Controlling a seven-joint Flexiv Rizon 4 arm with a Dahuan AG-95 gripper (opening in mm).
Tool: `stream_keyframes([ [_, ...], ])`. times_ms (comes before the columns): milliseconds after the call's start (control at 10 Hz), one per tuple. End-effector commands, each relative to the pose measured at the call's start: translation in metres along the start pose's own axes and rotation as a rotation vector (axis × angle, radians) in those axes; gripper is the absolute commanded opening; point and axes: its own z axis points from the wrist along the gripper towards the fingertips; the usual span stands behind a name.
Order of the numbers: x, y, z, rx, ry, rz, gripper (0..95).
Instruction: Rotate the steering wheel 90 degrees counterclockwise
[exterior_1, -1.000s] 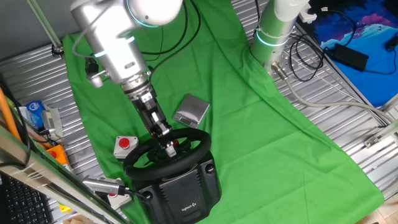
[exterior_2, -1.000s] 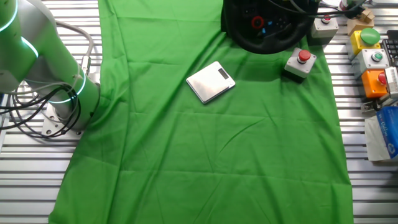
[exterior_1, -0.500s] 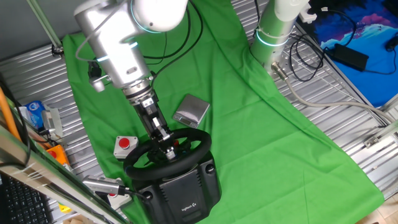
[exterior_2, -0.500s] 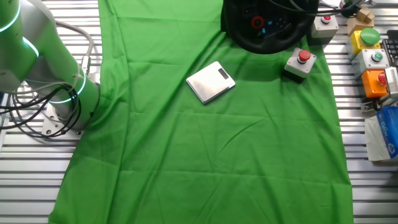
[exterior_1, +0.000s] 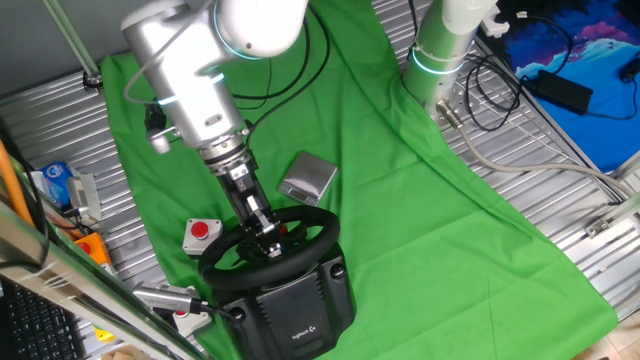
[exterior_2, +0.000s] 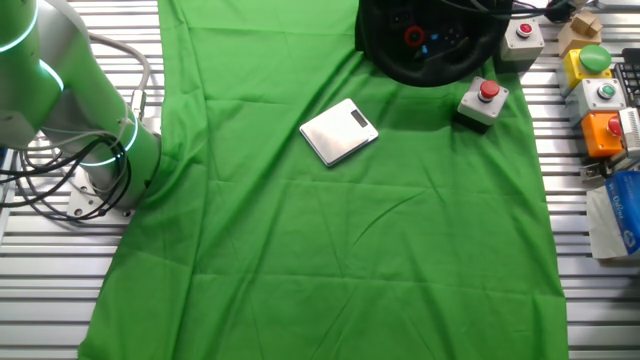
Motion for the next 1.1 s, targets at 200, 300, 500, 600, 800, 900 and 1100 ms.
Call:
stream_keyframes([
  [200,0.006,-0.006,0.003,-0.009,-0.006,-0.015,0.0],
  [300,0.008,-0.006,0.003,-0.031,-0.009,-0.007,0.0],
  [500,0.012,-0.007,0.003,-0.041,-0.009,-0.013,0.0],
  [600,0.012,-0.007,0.003,-0.04,-0.001,-0.01,0.0],
  [800,0.016,-0.007,-0.002,-0.039,0.002,-0.021,0.0],
  [900,0.018,-0.007,-0.005,-0.035,0.005,-0.029,0.0],
  [1100,0.021,-0.006,-0.01,-0.034,0.015,-0.025,0.0],
])
